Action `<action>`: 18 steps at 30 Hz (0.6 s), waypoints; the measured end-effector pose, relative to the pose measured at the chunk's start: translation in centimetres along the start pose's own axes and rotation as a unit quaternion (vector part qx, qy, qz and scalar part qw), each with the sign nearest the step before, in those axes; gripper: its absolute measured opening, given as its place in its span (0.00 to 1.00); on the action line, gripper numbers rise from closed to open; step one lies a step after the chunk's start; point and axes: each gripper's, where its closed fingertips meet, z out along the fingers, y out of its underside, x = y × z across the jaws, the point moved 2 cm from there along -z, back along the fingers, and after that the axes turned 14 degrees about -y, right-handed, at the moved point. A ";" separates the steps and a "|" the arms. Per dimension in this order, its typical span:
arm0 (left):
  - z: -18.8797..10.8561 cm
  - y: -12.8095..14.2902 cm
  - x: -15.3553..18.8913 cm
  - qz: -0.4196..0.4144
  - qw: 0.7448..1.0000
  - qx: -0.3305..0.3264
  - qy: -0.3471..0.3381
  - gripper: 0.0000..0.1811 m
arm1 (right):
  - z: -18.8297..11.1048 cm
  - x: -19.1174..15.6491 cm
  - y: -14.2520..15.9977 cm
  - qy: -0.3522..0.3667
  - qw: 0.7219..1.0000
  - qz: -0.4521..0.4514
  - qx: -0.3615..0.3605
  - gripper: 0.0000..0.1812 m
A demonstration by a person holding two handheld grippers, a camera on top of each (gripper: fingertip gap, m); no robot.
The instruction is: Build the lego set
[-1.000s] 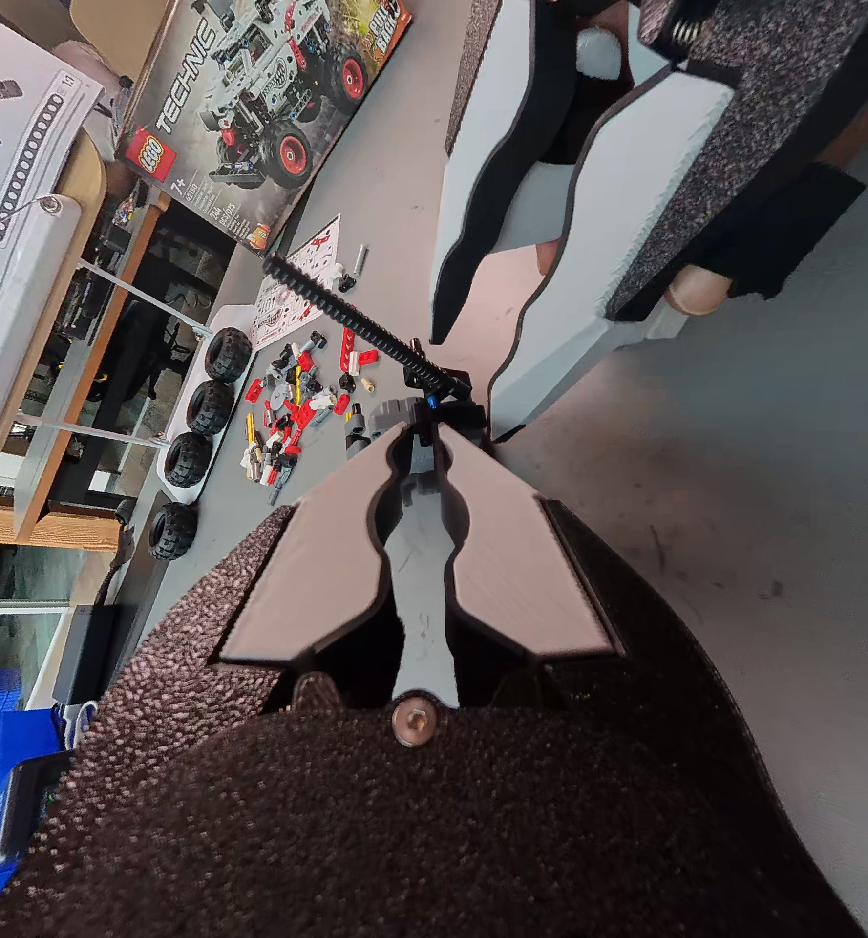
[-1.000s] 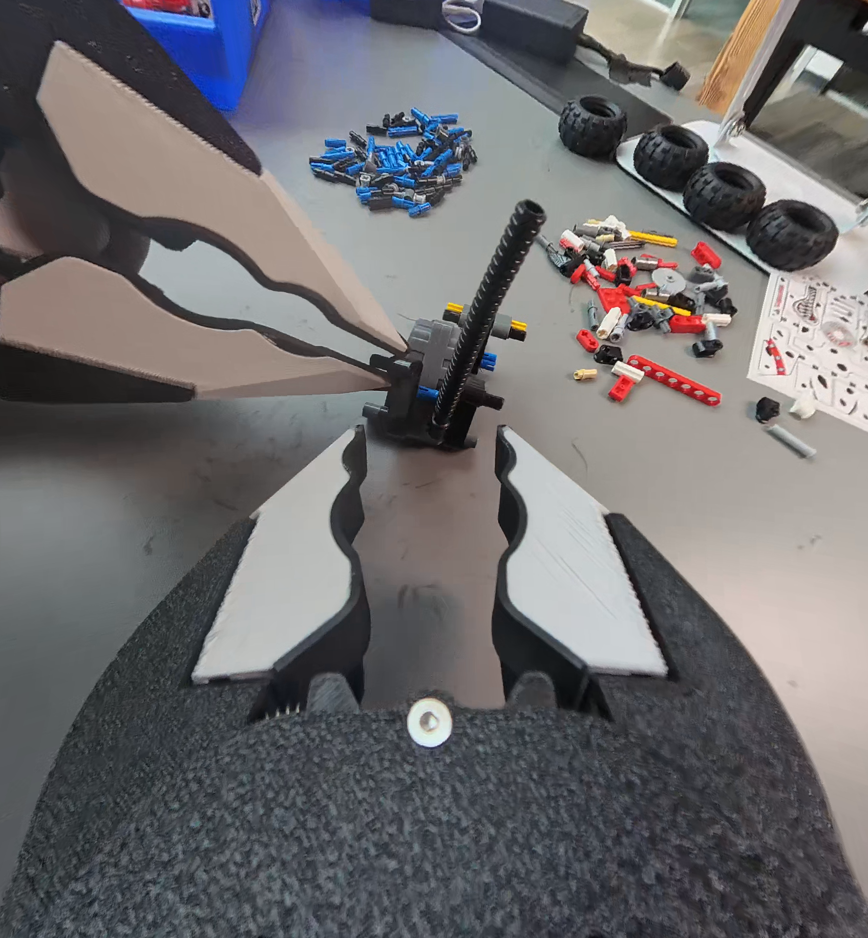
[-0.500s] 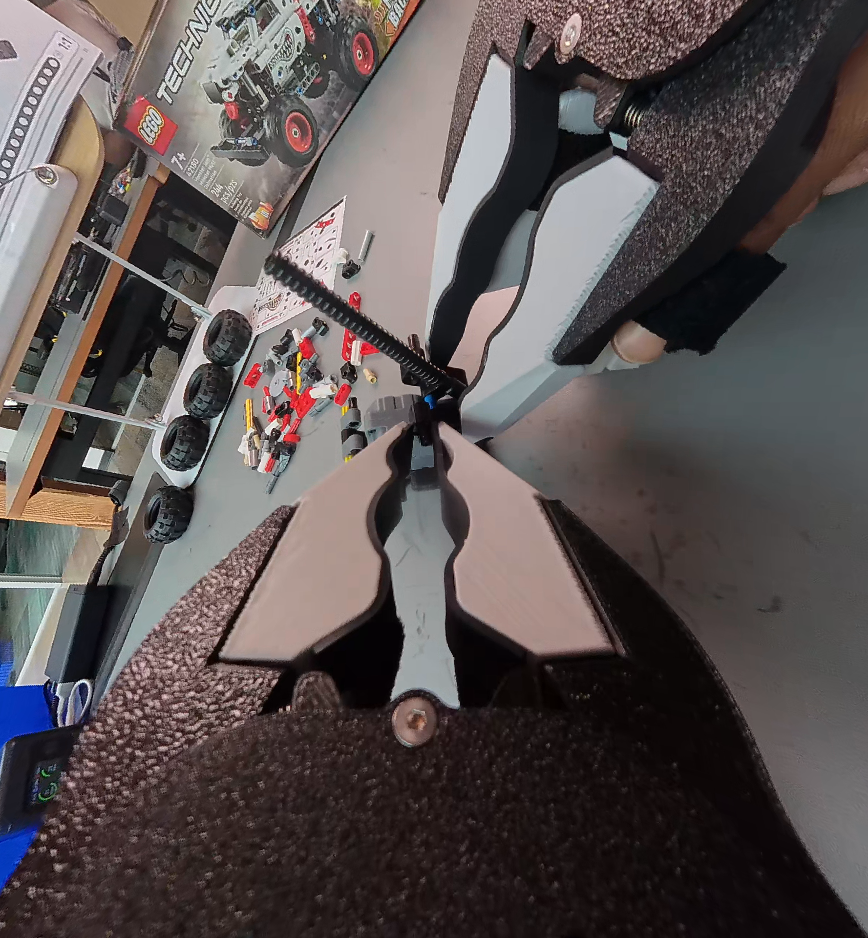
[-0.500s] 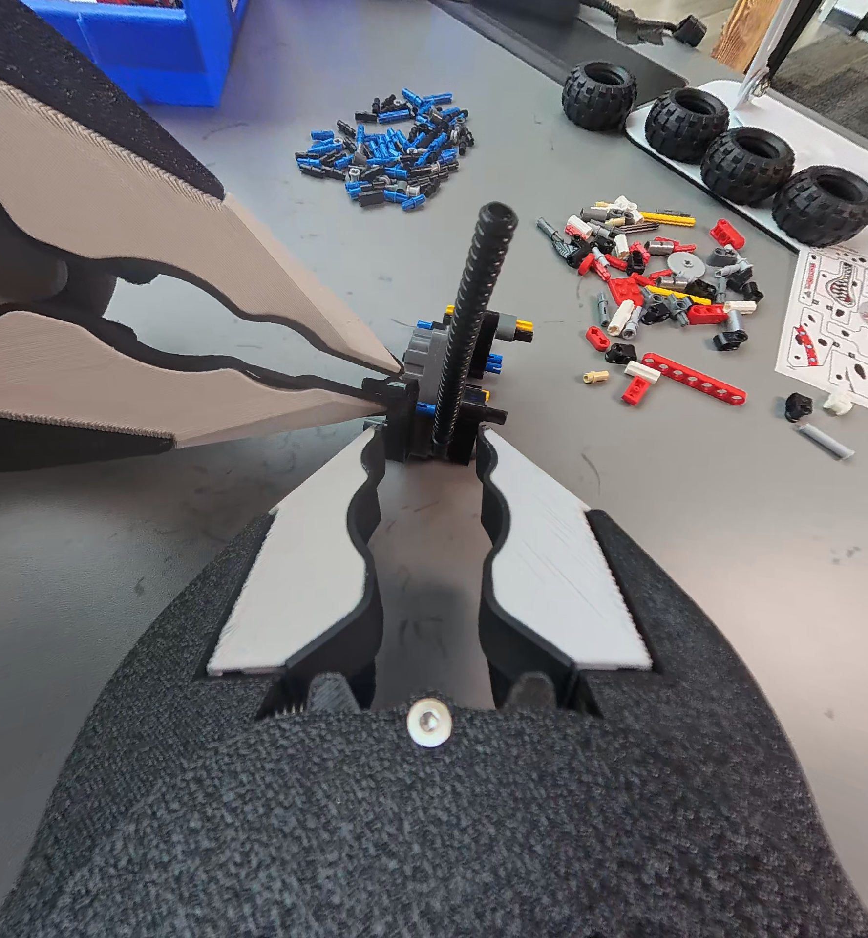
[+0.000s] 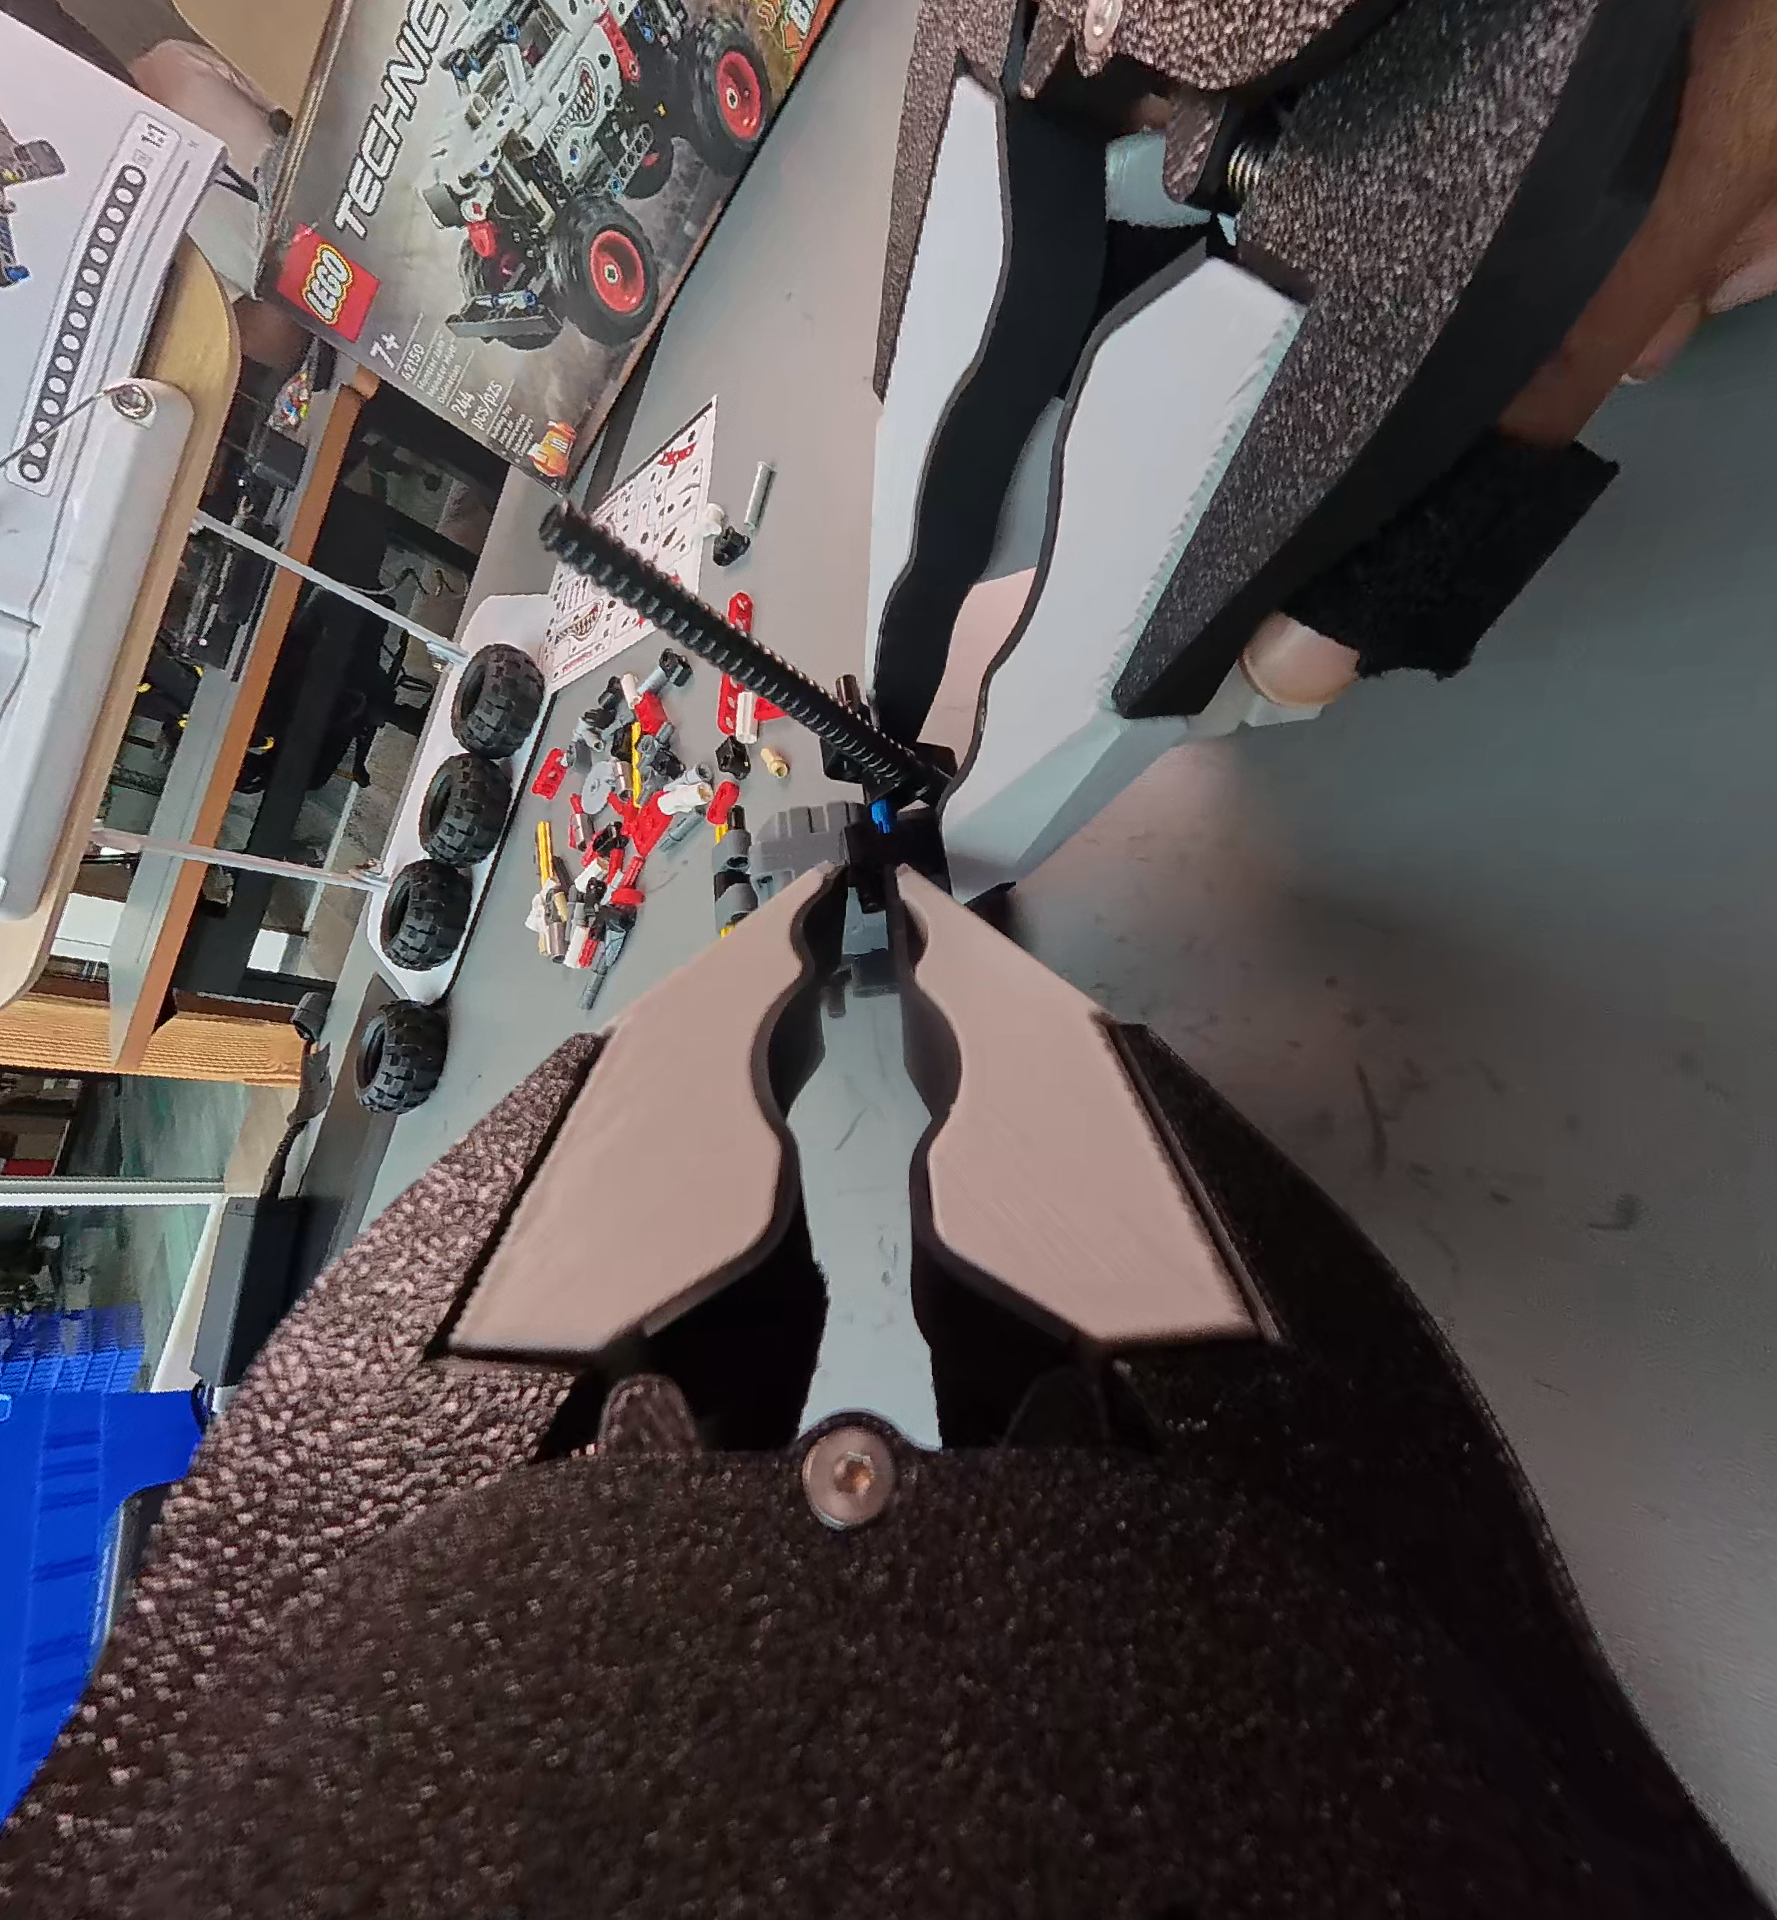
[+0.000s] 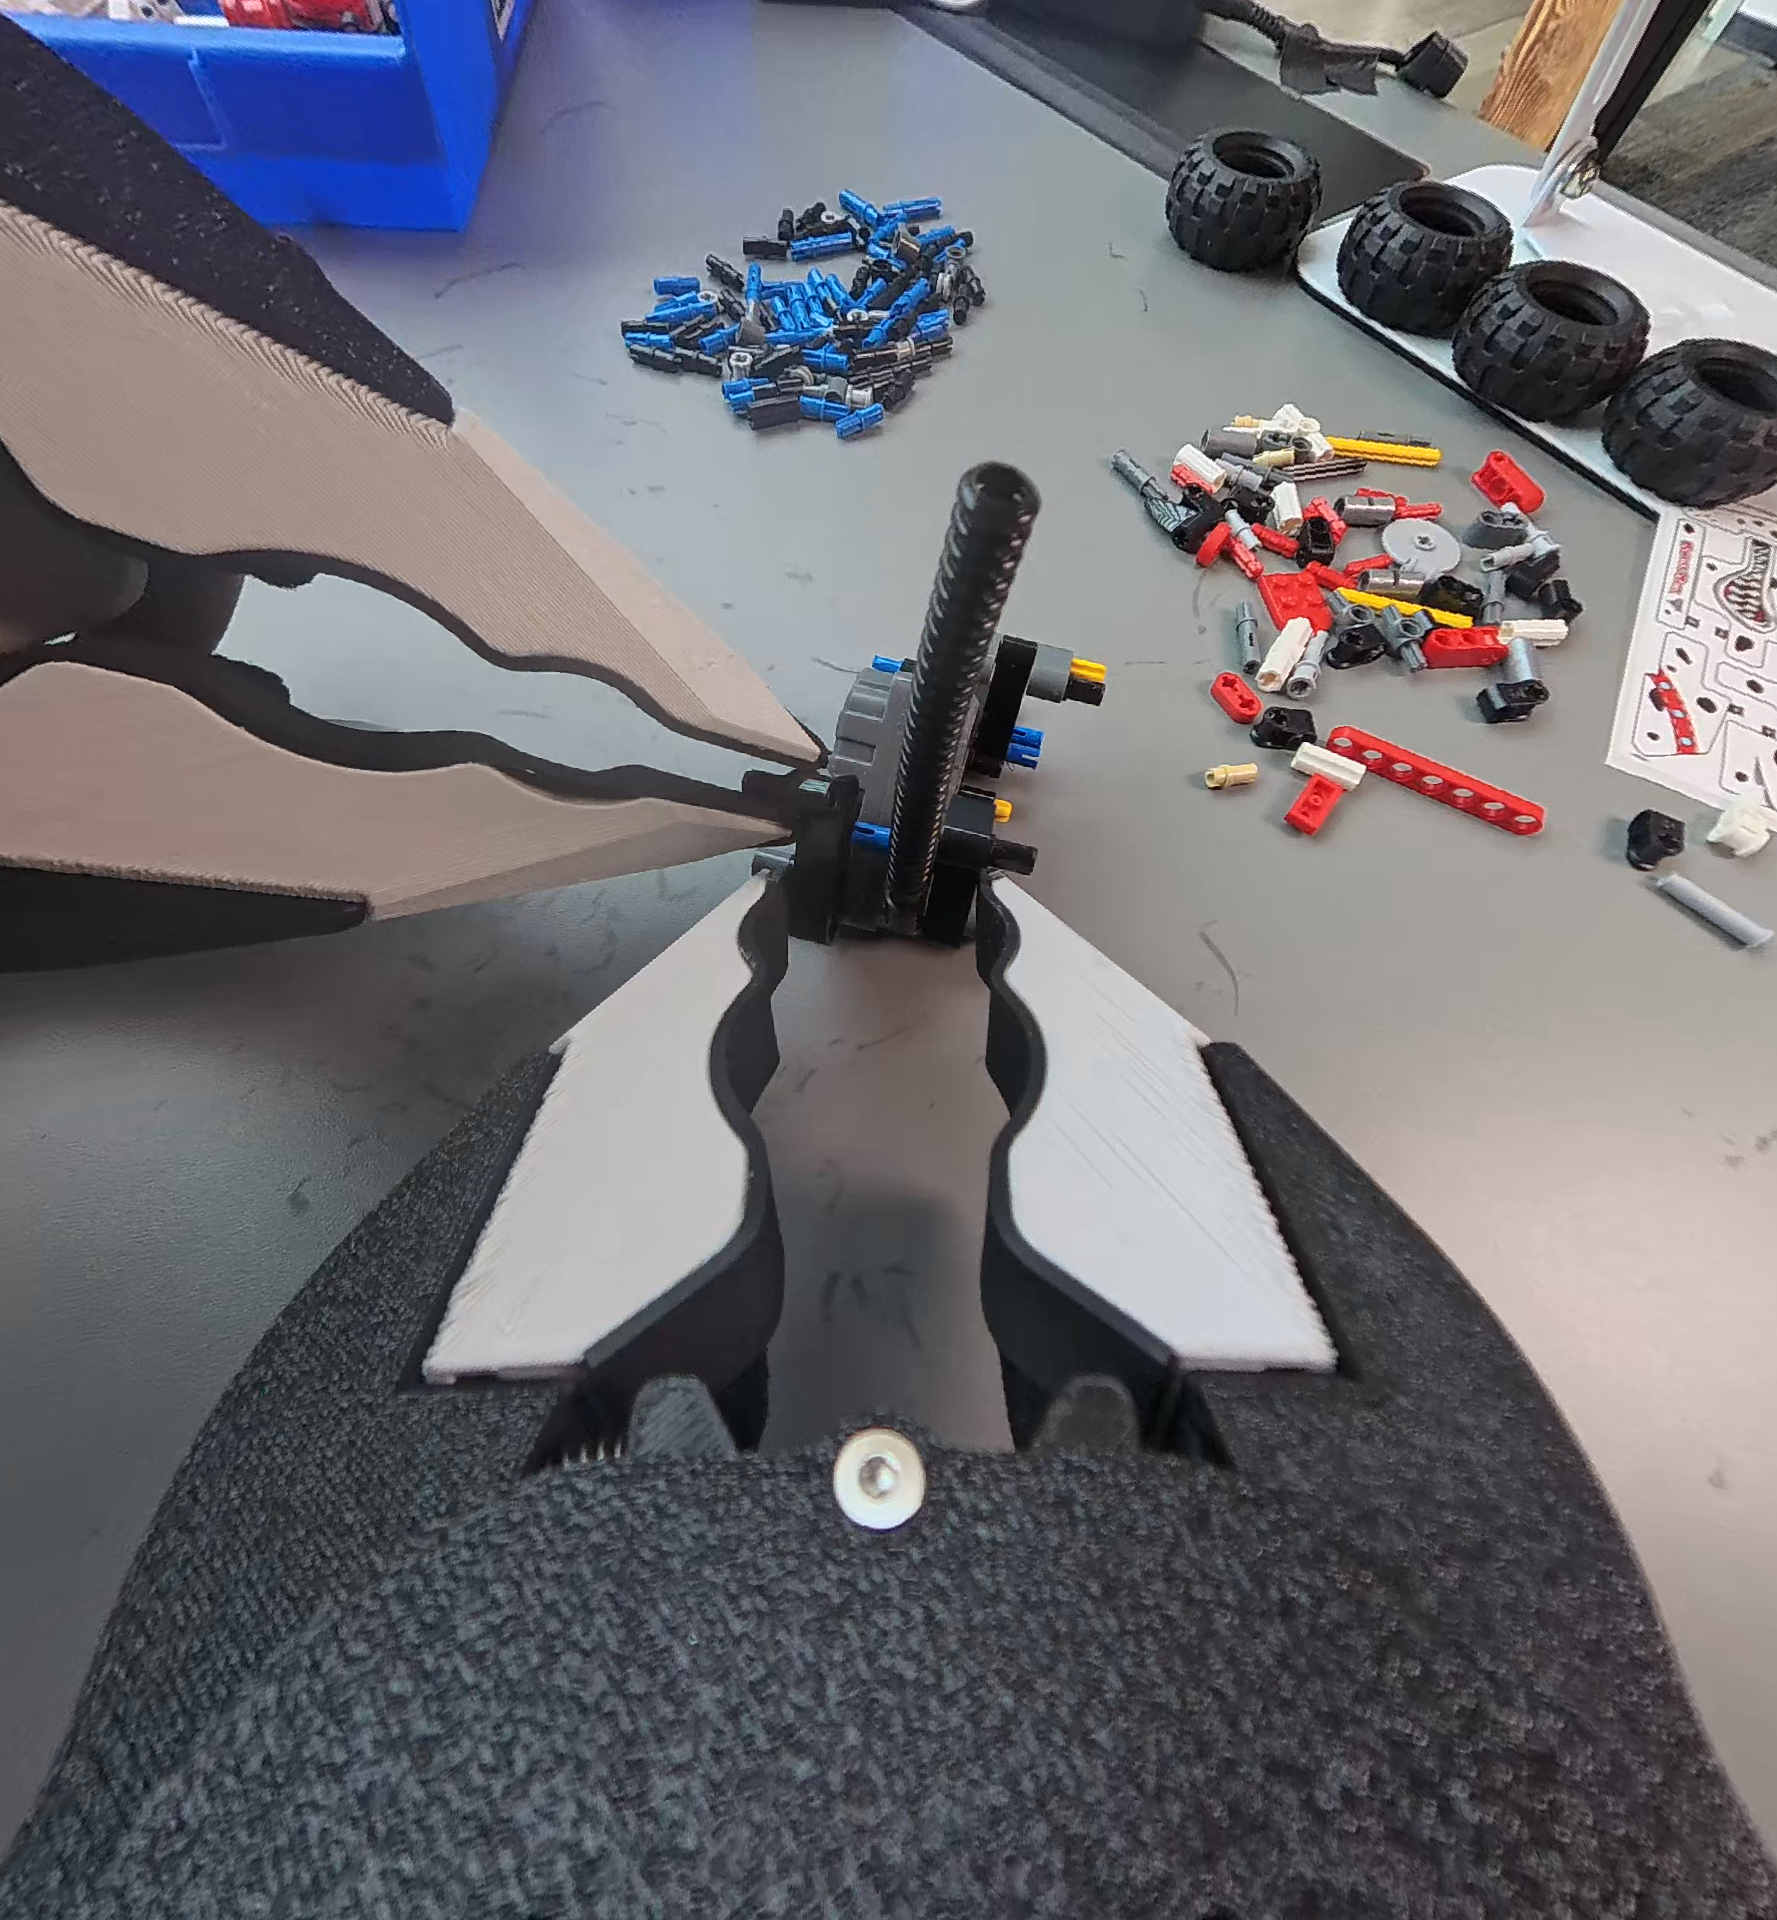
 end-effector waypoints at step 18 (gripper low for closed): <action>0.3 0.0 -0.1 0.010 1.000 -0.025 0.000 0.04 | 0.0 0.2 -0.1 0.005 1.000 -0.004 0.001 0.19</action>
